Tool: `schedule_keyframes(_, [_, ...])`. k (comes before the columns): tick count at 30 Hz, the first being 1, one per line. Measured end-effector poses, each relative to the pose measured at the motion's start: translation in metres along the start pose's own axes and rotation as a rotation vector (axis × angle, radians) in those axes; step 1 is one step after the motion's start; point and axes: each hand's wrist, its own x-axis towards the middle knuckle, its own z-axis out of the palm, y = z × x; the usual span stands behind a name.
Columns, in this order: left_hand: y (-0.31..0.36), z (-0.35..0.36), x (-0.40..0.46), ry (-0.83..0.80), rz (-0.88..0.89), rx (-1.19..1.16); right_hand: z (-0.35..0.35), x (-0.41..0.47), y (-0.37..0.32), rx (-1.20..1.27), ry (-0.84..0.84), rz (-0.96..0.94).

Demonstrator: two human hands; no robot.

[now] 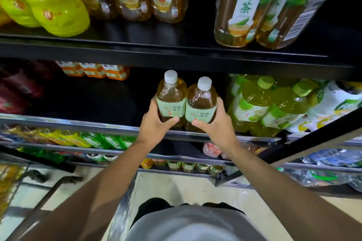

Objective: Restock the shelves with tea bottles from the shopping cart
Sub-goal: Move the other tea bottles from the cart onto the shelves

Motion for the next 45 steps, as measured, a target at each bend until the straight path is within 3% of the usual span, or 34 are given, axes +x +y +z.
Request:
schedule_keyframes(7, [-0.002,0.005,-0.007,0.066,-0.021,0.079,0.006,-0.008,0.003,-0.040,0.069,0.019])
schedule_keyframes(16, [-0.002,-0.005,0.002,0.077,0.015,0.227,0.025,-0.019,0.013,-0.303,0.233,0.012])
schedule_keyframes(23, [-0.013,-0.002,-0.005,0.093,0.056,0.198,0.033,-0.024,0.019,-0.389,0.350,0.042])
schedule_keyframes(35, [-0.021,-0.006,-0.012,0.098,0.076,0.168,0.043,-0.026,0.023,-0.385,0.437,0.022])
schedule_keyframes(45, [-0.017,-0.004,0.023,0.046,0.121,0.187,0.023,0.012,0.020,-0.489,0.363,0.061])
